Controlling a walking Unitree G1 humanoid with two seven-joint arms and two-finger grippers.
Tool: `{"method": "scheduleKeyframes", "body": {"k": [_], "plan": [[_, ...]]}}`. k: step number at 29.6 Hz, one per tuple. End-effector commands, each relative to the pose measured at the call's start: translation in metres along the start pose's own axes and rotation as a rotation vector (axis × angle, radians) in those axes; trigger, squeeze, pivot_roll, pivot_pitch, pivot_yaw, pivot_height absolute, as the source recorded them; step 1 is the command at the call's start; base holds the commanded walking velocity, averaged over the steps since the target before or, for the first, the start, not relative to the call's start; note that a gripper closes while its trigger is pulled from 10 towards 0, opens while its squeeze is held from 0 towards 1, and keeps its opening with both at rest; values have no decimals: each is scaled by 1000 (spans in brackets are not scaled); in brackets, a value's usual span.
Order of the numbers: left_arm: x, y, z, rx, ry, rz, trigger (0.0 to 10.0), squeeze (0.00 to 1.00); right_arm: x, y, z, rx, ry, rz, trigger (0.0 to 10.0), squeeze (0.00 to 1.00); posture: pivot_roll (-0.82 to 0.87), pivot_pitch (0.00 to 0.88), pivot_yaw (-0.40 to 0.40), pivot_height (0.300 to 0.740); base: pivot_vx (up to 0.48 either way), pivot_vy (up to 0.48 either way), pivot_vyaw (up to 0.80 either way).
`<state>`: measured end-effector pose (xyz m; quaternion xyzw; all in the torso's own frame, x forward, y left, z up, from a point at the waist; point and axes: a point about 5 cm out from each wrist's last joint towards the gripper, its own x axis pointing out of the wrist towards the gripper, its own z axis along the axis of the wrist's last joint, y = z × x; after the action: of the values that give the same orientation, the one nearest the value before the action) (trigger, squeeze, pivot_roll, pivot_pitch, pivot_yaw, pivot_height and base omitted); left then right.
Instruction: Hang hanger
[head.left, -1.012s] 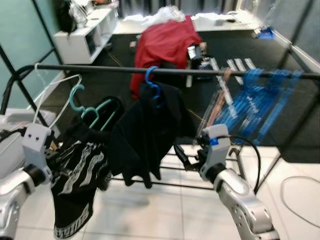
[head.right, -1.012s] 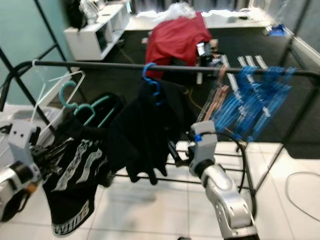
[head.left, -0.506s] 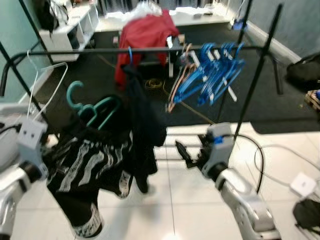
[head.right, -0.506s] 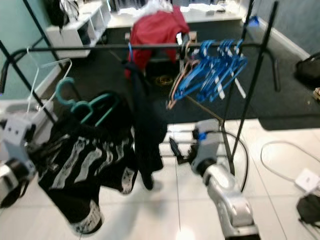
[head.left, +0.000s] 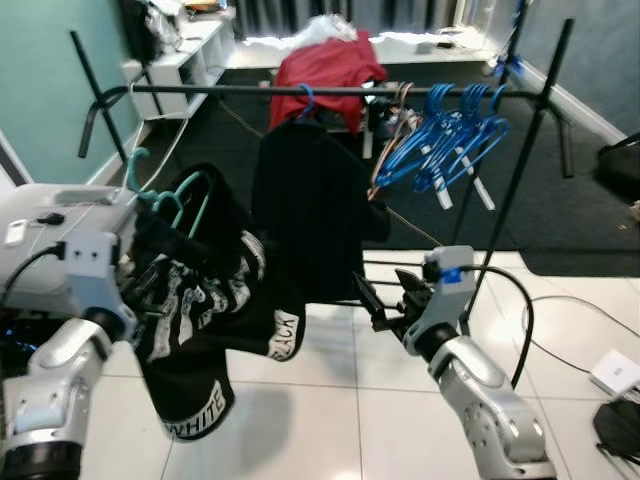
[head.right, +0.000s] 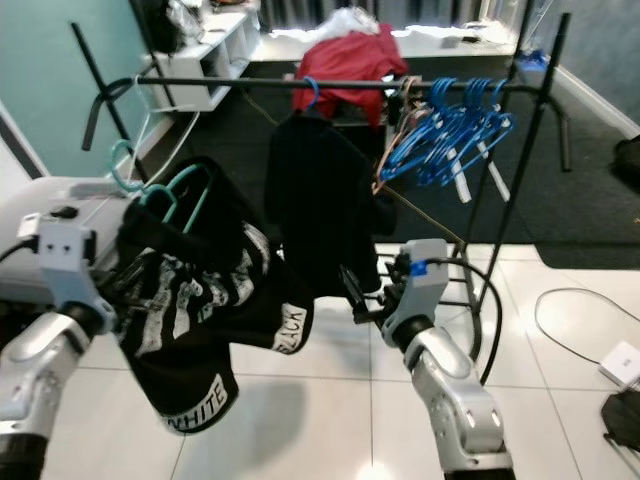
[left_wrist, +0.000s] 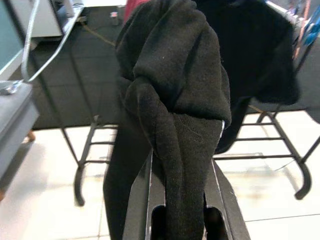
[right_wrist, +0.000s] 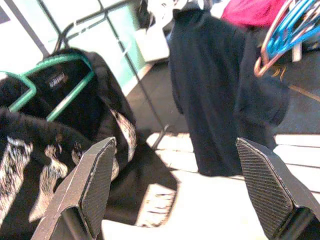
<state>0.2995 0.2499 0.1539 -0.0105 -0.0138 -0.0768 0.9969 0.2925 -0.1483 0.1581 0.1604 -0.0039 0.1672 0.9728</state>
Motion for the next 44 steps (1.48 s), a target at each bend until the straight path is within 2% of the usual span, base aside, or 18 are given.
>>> {"method": "scheduleKeyframes", "body": {"k": [1, 2, 5, 6, 9, 10, 12, 13, 16, 18, 19, 20, 21, 22, 27, 31, 35, 44], "plan": [[2, -9, 40, 44, -141, -138, 10000, 0, 8, -13, 24, 96, -86, -18, 10000, 0, -114, 44, 24, 740, 0, 0, 0], [0, -12, 49, 59, -161, -201, 10000, 0, 13, -18, 37, 123, -131, -16, 10000, 0, -114, 44, 24, 740, 0, 0, 0], [-1, -14, 54, 69, -170, -240, 10000, 0, 15, -21, 45, 136, -156, -13, 10000, 0, -114, 44, 24, 740, 0, 0, 0], [-4, -18, 59, 90, -171, -303, 10000, 0, 19, -19, 52, 141, -168, 27, 10000, 0, -113, 44, 23, 740, 0, 0, 0], [-7, -20, 63, 121, -166, -348, 10000, 0, 22, -16, 56, 134, -164, 82, 10000, 0, -108, 44, 18, 740, 0, 0, 0], [-12, -18, 68, 166, -152, -399, 10000, 0, 22, -12, 62, 72, -158, 159, 10000, 0, -106, 43, 17, 740, 0, 0, 0], [-12, -18, 68, 166, -152, -399, 10000, 0, 22, -12, 62, 72, -158, 159, 10000, 0, -106, 43, 17, 740, 0, 0, 0], [-16, -16, 71, 195, -136, -433, 10000, 0, 22, -12, 67, 32, -153, 211, 10000, 0, -100, 46, 15, 740, 0, 0, 0], [-30, -7, 80, 263, -91, -497, 10000, 0, 15, -24, 86, -52, -147, 261, 10000, 0, -107, 53, 17, 740, 0, 0, 0], [-33, -6, 83, 273, -82, -513, 10000, 0, 14, -28, 91, -72, -143, 265, 10000, 0, -107, 53, 17, 740, 0, 0, 0], [-34, -7, 85, 280, -82, -527, 10000, 0, 15, -32, 91, -176, -111, 234, 10000, 0, -108, 54, 19, 740, 0, 0, 0], [-34, -7, 85, 280, -82, -527, 10000, 0, 15, -32, 91, -176, -111, 234, 10000, 0, -108, 54, 19, 740, 0, 0, 0], [-36, -13, 91, 270, -99, -565, 10000, 0, 18, -40, 87, -371, -51, 155, 10000, 0, -112, 55, 19, 740, 0, 0, 0], [-37, -19, 93, 263, -107, -592, 10000, 0, 19, -41, 85, -419, -37, 137, 10000, 0, -112, 55, 19, 740, 0, 0, 0], [-37, -27, 95, 254, -117, -631, 10000, 0, 20, -38, 82, -417, -23, 141, 10000, 0, -112, 55, 20, 740, 0, 0, 0], [-37, -41, 100, 242, -139, -689, 10000, 0, 16, -18, 63, -361, 53, 308, 10000, 0, -110, 56, 19, 740, 0, 0, 0], [-38, -46, 100, 242, -136, -717, 10000, 0, 12, -6, 61, -284, 47, 409, 10000, 0, -109, 57, 19, 740, 0, 0, 0], [-39, -48, 100, 243, -130, -730, 10000, 0, 13, -10, 62, -290, 68, 397, 10000, 0, -113, 57, 17, 740, 0, 0, 0]]}}
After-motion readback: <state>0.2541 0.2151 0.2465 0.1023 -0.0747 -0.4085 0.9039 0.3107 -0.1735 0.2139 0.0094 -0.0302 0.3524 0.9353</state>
